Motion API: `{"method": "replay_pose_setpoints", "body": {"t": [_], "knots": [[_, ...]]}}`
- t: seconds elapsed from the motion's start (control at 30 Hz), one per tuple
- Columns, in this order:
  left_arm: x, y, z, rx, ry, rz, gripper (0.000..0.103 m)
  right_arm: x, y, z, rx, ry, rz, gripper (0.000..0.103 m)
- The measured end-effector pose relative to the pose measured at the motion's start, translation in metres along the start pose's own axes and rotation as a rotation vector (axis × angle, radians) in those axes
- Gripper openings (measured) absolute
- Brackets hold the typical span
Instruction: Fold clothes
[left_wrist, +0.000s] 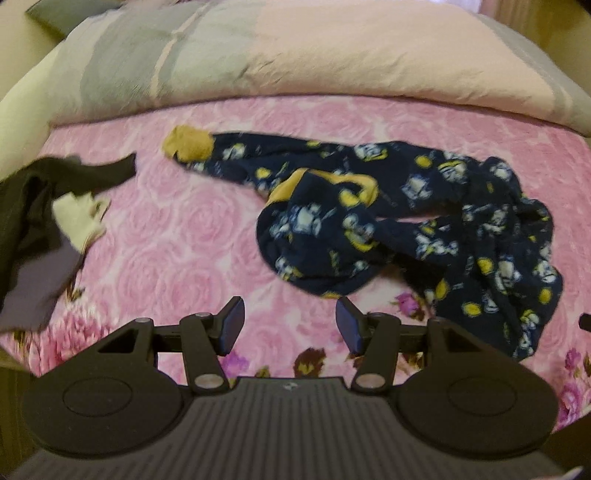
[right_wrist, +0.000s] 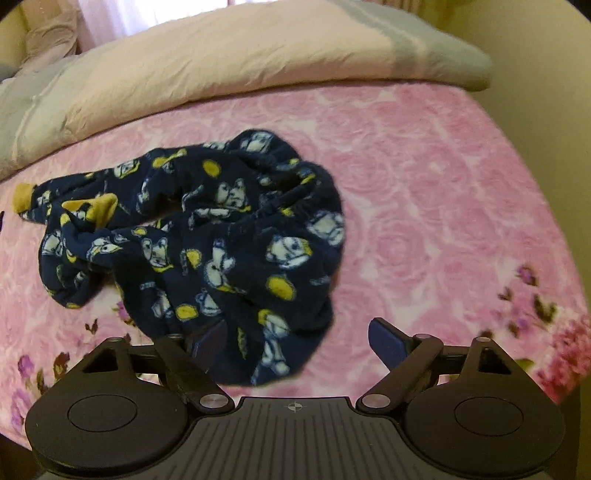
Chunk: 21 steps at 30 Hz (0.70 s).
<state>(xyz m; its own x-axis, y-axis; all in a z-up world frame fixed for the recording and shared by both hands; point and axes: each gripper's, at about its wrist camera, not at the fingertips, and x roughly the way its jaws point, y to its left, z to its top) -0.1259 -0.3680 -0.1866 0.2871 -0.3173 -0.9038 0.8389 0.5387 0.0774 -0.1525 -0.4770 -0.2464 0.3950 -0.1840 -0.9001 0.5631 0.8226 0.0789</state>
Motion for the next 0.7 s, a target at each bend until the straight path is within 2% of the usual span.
{"method": "replay_pose_setpoints", "body": {"t": [0.07,0.2,0.47,0.53,0.57,0.6,0.67,0.7], "knots": [[0.011,0.001,-0.005,-0.02,0.018,0.017,0.051,0.02,0.001,0.004,-0.007,-0.003,0.031,0.087],[0.039,0.0,-0.01,-0.033,0.055,0.032,0.051,0.06,0.01,0.012,-0.056,-0.049,0.028,0.087],[0.093,-0.012,-0.011,0.027,0.057,-0.025,0.051,0.132,0.024,0.022,-0.115,-0.139,0.027,0.087],[0.103,-0.014,-0.007,0.05,0.056,-0.065,0.051,0.15,0.028,0.019,-0.136,-0.12,0.024,0.084],[0.109,-0.015,-0.005,0.044,0.059,-0.076,0.051,0.159,0.031,0.016,-0.15,-0.103,0.017,0.071],[0.113,-0.015,-0.004,0.041,0.064,-0.082,0.051,0.165,0.031,0.014,-0.156,-0.094,0.016,0.038],[0.117,-0.017,0.002,0.039,0.062,-0.095,0.051,0.163,0.02,0.009,-0.107,-0.11,0.051,0.023],[0.117,-0.017,0.006,0.037,0.055,-0.103,0.051,0.155,0.006,0.009,-0.029,-0.121,0.1,0.015]]}}
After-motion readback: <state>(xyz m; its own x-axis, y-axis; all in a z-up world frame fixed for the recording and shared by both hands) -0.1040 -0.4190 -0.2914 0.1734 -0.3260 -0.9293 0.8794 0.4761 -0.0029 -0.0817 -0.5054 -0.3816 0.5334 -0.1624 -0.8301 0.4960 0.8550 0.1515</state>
